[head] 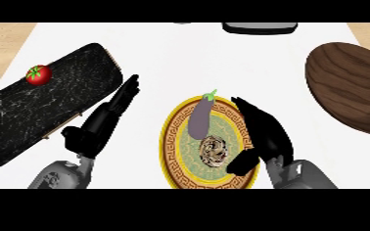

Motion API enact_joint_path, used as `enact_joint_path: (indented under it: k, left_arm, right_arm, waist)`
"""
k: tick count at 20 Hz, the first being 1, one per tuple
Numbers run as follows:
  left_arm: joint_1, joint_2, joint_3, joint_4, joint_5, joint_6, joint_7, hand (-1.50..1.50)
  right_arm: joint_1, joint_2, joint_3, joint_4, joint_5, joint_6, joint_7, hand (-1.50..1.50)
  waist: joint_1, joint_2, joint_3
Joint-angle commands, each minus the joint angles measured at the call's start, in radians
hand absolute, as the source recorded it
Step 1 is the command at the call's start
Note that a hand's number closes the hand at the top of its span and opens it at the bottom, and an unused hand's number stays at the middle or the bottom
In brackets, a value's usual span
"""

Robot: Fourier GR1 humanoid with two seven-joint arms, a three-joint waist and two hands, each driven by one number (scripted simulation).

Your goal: Pick the cupcake from the plate and place it in the bowl

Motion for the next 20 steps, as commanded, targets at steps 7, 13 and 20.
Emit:
enact_joint_path:
  k: [7,13,20]
  left_arm:
    - [0.002,-0.017,0.011,0.029,-0.013,-0.009,-0.02,0.0]
    - [0.018,-0.028,-0.001,0.023,-0.024,-0.02,-0.022,0.0]
    - [0.048,-0.013,0.016,0.009,-0.037,-0.039,-0.045,0.0]
  right_arm:
    - [-0.205,0.162,-0.016,-0.036,-0.294,0.31,0.525,-1.5]
    - [-0.278,0.182,-0.01,0.033,-0.338,0.277,0.584,-1.5]
    - [-0.283,0.196,0.077,0.036,-0.263,0.225,0.583,-1.5]
  waist:
    - [-0.003,0.0,0.005]
    - [-0.008,-0.002,0.005]
    - [-0.007,-0.004,0.006]
